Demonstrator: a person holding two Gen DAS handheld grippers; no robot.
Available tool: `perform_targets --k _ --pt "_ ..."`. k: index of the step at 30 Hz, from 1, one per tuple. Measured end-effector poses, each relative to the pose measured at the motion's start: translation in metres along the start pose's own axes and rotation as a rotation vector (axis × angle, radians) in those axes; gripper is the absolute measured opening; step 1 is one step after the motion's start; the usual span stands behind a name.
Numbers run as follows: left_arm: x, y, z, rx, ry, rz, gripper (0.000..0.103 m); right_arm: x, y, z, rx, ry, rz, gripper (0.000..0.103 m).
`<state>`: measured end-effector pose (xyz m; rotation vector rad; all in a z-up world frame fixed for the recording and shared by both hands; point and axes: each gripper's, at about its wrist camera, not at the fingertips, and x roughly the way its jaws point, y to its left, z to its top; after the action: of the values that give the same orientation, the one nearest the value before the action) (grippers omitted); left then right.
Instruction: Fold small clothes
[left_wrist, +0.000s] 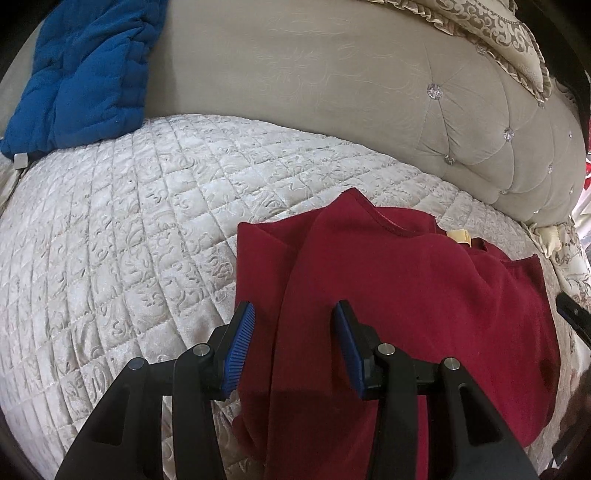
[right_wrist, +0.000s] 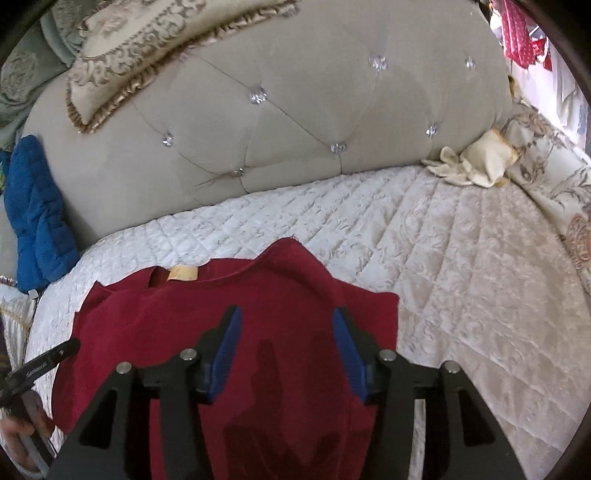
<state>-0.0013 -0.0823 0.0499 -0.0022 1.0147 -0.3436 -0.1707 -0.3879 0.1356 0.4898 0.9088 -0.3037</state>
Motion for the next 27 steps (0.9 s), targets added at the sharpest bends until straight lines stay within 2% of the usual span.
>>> perform_targets --k 3,9,13,18,23,27 --pt "0.000 0.000 0.001 -0.002 0.001 -0.001 0.023 -0.004 0.003 -0.012 -0.023 0.024 0.018 0.054" --pt "0.001 -0.001 0.001 0.002 0.001 0.007 0.024 0.016 -0.002 -0.040 -0.072 0.083 -0.020 0.054" --pt "0.001 -0.001 0.001 -0.001 0.003 0.006 0.024 0.012 0.004 -0.038 -0.093 0.085 -0.041 0.054" --pt "-0.004 0.002 0.001 -0.023 0.006 -0.010 0.024 -0.003 0.007 -0.035 -0.058 0.078 0.012 0.055" --pt "-0.017 0.013 -0.001 -0.074 0.013 -0.045 0.024 0.000 0.040 -0.027 -0.061 0.121 0.167 0.055" --pt "-0.027 0.023 -0.010 -0.086 0.045 -0.065 0.024 0.022 0.100 -0.008 -0.108 0.174 0.343 0.055"
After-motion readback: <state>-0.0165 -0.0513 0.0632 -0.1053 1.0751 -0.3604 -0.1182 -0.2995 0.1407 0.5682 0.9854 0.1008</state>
